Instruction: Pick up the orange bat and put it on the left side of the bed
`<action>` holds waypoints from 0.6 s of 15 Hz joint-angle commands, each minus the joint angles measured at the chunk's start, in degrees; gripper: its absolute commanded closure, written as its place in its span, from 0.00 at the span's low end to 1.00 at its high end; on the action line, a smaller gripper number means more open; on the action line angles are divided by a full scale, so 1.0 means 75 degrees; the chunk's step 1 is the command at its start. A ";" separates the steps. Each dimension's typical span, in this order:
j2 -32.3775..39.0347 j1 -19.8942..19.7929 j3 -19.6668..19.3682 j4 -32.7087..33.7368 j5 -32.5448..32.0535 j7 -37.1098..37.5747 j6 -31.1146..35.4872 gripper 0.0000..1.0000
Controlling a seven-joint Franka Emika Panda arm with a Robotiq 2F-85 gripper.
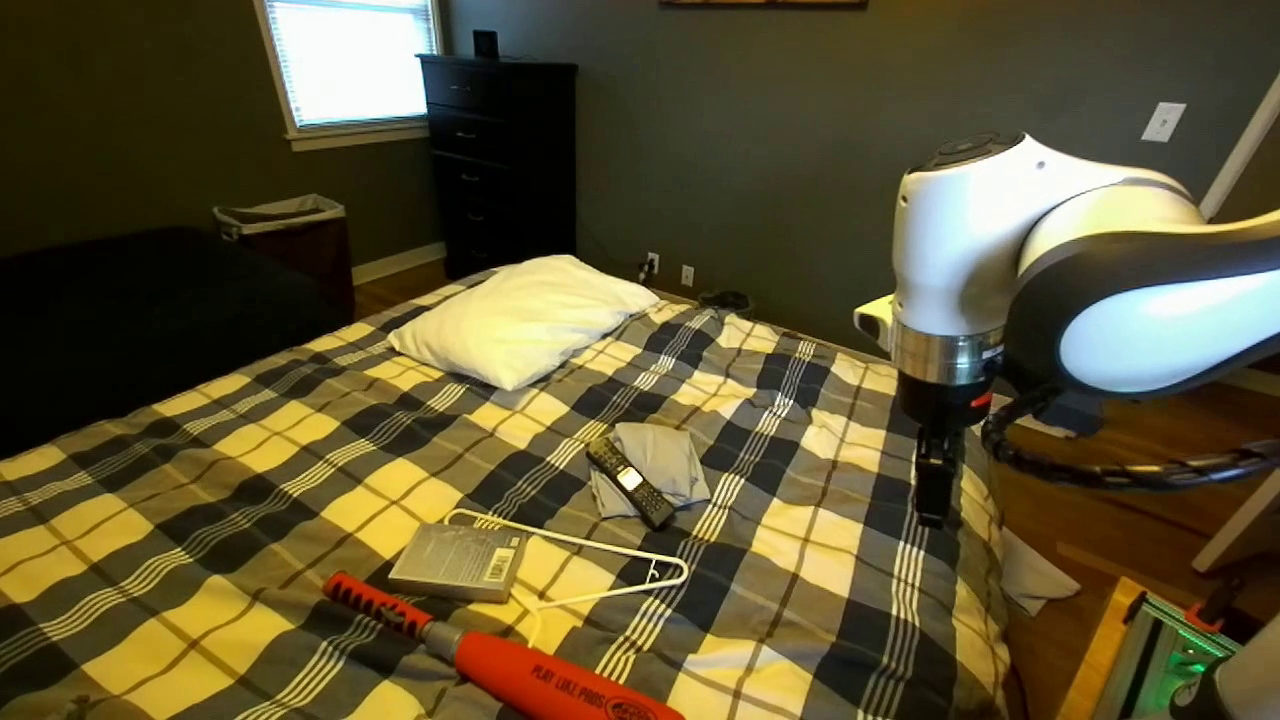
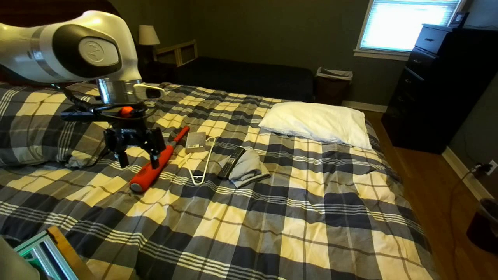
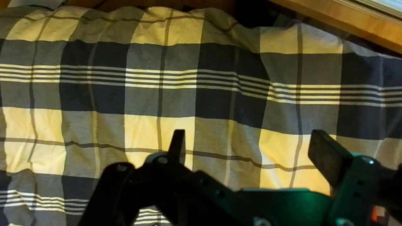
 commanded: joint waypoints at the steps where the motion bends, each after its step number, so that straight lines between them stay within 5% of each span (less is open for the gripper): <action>1: 0.0039 0.0046 0.0024 0.0020 0.0008 -0.0002 -0.0020 0.00; 3: 0.0049 0.0033 0.0000 0.0037 0.0010 -0.0020 -0.0020 0.00; 9: 0.1435 0.0194 0.0385 0.0065 0.0043 0.0437 0.2544 0.00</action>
